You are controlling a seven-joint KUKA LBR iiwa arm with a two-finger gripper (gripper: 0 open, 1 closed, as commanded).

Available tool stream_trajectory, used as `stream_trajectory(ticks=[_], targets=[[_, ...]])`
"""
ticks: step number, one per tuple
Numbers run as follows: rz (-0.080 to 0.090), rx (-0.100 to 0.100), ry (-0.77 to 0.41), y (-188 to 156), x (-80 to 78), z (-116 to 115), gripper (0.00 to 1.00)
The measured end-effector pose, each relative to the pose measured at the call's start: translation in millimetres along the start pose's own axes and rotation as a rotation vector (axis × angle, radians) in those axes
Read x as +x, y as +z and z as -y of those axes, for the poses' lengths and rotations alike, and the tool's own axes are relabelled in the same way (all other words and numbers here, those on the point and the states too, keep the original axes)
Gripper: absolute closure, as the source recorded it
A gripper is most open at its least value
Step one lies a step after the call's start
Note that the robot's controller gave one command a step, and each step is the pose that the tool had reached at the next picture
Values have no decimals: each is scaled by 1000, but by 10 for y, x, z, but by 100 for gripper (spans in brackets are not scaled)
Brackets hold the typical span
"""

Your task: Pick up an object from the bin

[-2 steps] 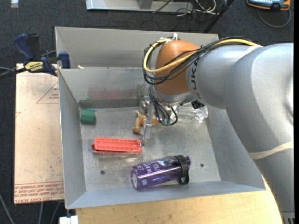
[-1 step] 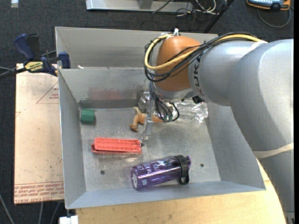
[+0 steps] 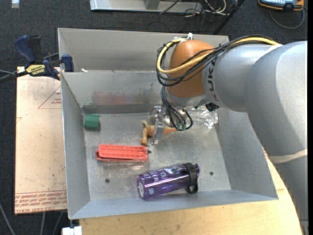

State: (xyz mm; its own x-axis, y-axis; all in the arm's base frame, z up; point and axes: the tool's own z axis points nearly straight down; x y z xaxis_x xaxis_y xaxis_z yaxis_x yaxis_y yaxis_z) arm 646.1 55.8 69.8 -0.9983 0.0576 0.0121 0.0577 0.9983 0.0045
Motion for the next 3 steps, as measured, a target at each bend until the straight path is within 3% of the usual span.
stream_trajectory(ticks=[3], targets=[[-8,0,1,-145,24,2,100]])
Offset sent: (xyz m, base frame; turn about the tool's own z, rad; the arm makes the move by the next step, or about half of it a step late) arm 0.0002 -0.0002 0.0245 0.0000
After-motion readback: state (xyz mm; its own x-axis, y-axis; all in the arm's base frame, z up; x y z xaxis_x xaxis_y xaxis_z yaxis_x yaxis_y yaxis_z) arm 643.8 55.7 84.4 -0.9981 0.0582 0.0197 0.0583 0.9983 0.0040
